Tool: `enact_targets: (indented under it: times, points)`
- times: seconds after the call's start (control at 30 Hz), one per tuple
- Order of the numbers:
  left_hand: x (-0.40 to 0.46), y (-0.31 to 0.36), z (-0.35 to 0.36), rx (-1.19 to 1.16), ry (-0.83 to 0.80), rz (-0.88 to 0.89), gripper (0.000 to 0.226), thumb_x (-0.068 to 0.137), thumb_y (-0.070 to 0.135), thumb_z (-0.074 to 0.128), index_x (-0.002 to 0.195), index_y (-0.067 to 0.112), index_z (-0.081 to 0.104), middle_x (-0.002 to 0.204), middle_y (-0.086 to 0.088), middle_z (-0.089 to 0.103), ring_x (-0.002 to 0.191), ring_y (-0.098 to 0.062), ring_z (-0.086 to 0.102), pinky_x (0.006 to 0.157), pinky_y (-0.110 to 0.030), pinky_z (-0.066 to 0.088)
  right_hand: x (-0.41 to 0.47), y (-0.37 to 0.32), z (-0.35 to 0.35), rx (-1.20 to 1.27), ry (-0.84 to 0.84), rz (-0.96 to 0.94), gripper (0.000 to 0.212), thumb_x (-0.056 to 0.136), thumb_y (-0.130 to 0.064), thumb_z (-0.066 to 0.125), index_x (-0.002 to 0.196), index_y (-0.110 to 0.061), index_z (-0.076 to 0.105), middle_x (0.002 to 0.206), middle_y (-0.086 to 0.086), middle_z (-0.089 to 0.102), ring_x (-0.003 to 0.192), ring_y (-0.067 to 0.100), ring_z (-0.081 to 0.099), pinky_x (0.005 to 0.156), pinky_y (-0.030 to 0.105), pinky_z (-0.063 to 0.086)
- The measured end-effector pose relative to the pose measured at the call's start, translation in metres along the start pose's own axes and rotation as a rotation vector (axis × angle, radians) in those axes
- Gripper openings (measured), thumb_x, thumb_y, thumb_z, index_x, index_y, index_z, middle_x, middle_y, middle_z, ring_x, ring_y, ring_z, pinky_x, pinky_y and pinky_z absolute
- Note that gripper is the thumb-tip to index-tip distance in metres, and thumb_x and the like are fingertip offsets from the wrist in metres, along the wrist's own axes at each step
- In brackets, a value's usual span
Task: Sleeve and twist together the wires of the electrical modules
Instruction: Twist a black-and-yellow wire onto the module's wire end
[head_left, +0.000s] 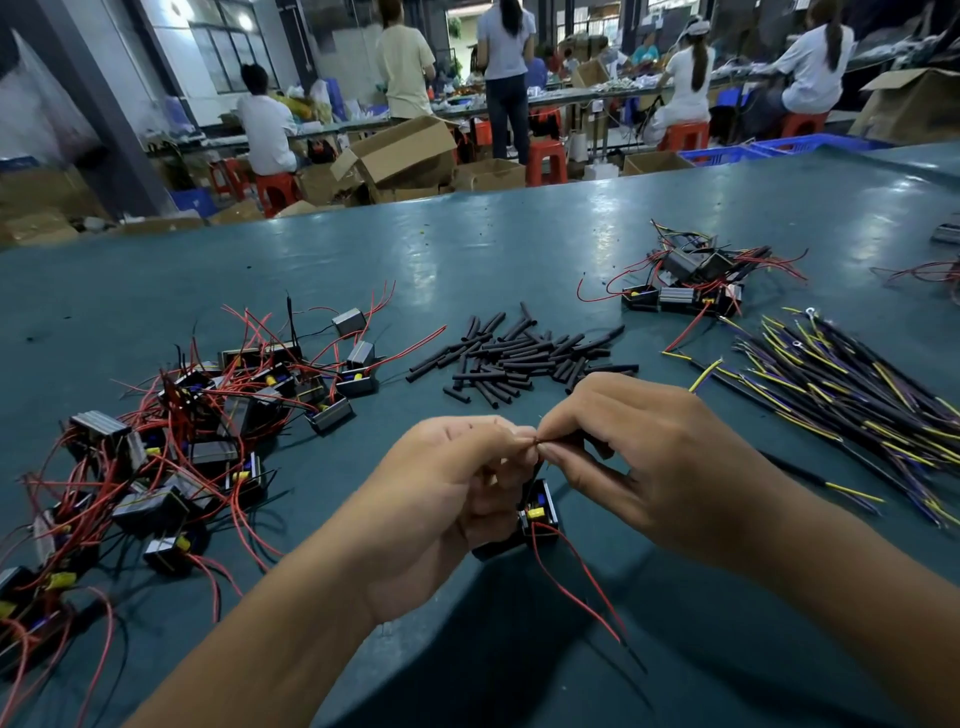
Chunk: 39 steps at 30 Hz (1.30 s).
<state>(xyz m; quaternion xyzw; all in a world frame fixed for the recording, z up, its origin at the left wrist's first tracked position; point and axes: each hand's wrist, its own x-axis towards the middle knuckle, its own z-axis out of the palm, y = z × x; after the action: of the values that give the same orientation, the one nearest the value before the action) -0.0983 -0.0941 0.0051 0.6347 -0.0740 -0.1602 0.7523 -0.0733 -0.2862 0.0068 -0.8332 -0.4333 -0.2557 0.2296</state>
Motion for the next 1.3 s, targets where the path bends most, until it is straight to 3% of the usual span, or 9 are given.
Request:
enact_targets:
  times: [0.1,0.2,0.27,0.33,0.43,0.9,1.07,1.17,1.3]
  points:
    - [0.0,0.001,-0.004,0.197,0.061,0.124,0.023,0.089,0.03,0.069,0.071,0.015,0.064,0.062,-0.002,0.043,0.052,-0.014,0.034,0.049,-0.026,0.028,0.001,0.002,-0.001,0.013,0.002,0.02,0.01,0.093,-0.016,0.062,0.092,-0.008,0.068,0.084,-0.012,0.05,0.075,0.0,0.04,0.074,0.01,0.033]
    - [0.003,0.002,-0.02,0.883,0.147,0.636,0.003,0.091,0.019,0.066,0.09,0.019,0.07,0.079,0.007,0.061,0.066,-0.011,0.053,0.059,-0.027,0.045,0.0,0.004,-0.002,0.024,0.002,0.042,0.01,0.093,-0.016,0.062,0.092,-0.008,0.068,0.083,-0.014,0.047,0.074,-0.001,0.039,0.074,0.009,0.033]
    - [0.006,0.004,-0.027,1.147,0.116,0.858,0.011,0.09,0.012,0.069,0.101,0.013,0.072,0.093,0.005,0.062,0.081,-0.004,0.055,0.07,-0.018,0.044,0.0,0.003,-0.001,0.028,-0.003,0.048,0.01,0.093,-0.016,0.062,0.093,-0.008,0.068,0.084,-0.015,0.046,0.074,-0.002,0.038,0.074,0.008,0.032]
    - [0.008,0.003,-0.03,1.228,0.12,0.947,0.013,0.092,0.014,0.07,0.102,0.008,0.074,0.098,0.0,0.063,0.089,-0.004,0.056,0.077,-0.02,0.046,-0.001,0.003,-0.001,0.031,-0.008,0.048,0.011,0.093,-0.017,0.062,0.094,-0.008,0.068,0.085,-0.015,0.047,0.075,-0.002,0.039,0.074,0.007,0.032]
    - [0.011,0.001,-0.031,1.311,0.171,1.059,0.016,0.096,0.019,0.067,0.097,0.006,0.076,0.094,-0.004,0.065,0.084,-0.022,0.061,0.072,-0.039,0.05,0.0,0.002,-0.001,0.037,-0.012,0.039,0.011,0.094,-0.017,0.061,0.095,-0.008,0.069,0.085,-0.015,0.048,0.075,-0.003,0.04,0.075,0.006,0.033]
    - [0.009,0.003,-0.03,1.381,0.212,1.154,0.017,0.099,0.019,0.065,0.094,0.007,0.075,0.091,-0.005,0.065,0.076,-0.027,0.06,0.065,-0.044,0.048,0.001,0.002,-0.003,0.028,-0.018,0.015,0.011,0.094,-0.017,0.061,0.094,-0.008,0.068,0.085,-0.016,0.044,0.076,-0.003,0.036,0.076,0.006,0.031]
    - [0.005,0.005,-0.022,1.287,0.192,1.034,0.017,0.097,0.02,0.063,0.088,0.008,0.071,0.088,0.001,0.063,0.077,-0.019,0.058,0.064,-0.037,0.048,0.0,0.003,-0.002,0.018,-0.003,0.004,0.012,0.095,-0.018,0.06,0.094,-0.008,0.067,0.084,-0.013,0.047,0.075,0.002,0.04,0.072,0.013,0.035]
    - [0.002,-0.001,-0.011,0.861,0.144,0.624,0.013,0.091,0.024,0.065,0.079,0.019,0.065,0.068,0.014,0.052,0.06,-0.004,0.043,0.056,-0.019,0.036,0.0,0.003,-0.002,-0.024,0.018,-0.021,0.013,0.095,-0.018,0.06,0.092,-0.007,0.068,0.081,-0.005,0.054,0.072,0.007,0.042,0.07,0.019,0.038]
    - [0.003,0.0,-0.006,0.129,0.036,0.025,0.019,0.078,0.019,0.062,0.06,0.02,0.058,0.057,0.004,0.036,0.05,-0.011,0.024,0.047,-0.022,0.021,0.001,0.001,-0.001,-0.054,0.014,-0.063,0.014,0.097,-0.015,0.06,0.09,-0.006,0.067,0.079,-0.003,0.054,0.071,0.01,0.041,0.07,0.019,0.034]
